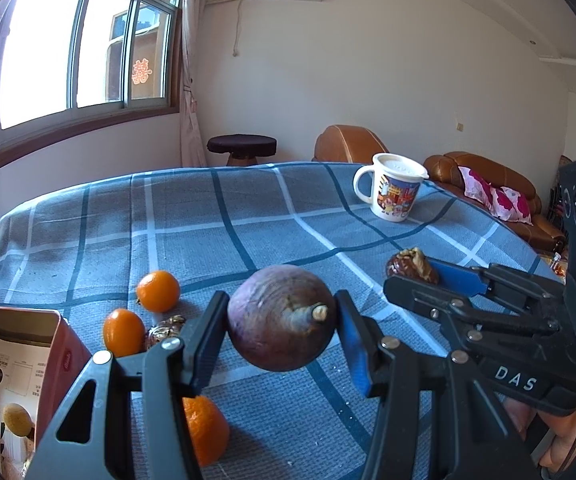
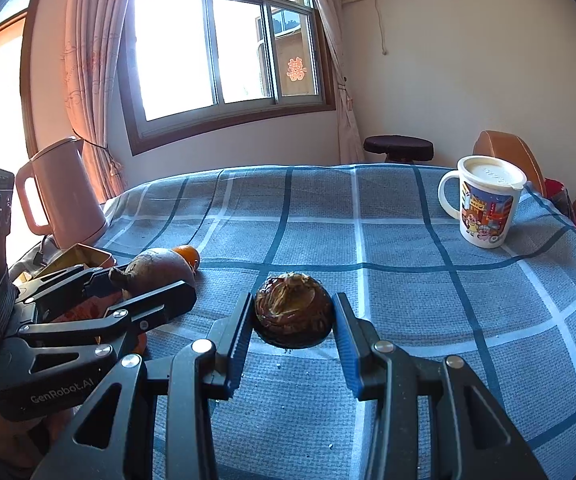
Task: Organize fruits
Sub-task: 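Carry the beet with the left tool while the right tool carries the mangosteen toward the box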
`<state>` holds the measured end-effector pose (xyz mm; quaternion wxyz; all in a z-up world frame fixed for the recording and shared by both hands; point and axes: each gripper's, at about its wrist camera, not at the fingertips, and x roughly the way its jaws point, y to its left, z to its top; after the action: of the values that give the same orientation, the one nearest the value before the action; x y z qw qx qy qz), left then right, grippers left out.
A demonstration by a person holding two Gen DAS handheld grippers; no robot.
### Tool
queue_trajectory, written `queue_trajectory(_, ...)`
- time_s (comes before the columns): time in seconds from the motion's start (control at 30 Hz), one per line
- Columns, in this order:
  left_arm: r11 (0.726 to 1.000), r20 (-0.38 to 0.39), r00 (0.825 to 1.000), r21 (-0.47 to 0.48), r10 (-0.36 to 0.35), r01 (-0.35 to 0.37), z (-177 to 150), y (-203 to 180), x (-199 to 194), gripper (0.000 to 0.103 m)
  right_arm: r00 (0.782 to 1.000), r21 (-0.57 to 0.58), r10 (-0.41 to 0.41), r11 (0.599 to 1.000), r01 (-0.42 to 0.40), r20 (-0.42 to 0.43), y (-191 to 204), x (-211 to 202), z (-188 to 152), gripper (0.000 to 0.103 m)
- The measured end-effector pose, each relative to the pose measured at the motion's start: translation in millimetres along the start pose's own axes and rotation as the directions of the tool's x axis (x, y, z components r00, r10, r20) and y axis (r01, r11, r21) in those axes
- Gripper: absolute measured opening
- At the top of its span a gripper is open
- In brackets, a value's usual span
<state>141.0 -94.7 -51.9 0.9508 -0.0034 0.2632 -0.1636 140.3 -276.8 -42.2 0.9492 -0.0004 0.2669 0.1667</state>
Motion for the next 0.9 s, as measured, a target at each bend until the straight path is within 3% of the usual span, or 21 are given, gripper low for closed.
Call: queue_trajectory(0.9, 0.999, 0.09, 0.995, -0.004, 0.032, -0.032, -1.1, -0.1, -17.5, 0.055, 0.998, -0.036, 0.001, 0.999, 0.001, 0.067, 5.4, -13.3, -0.2, 0.042)
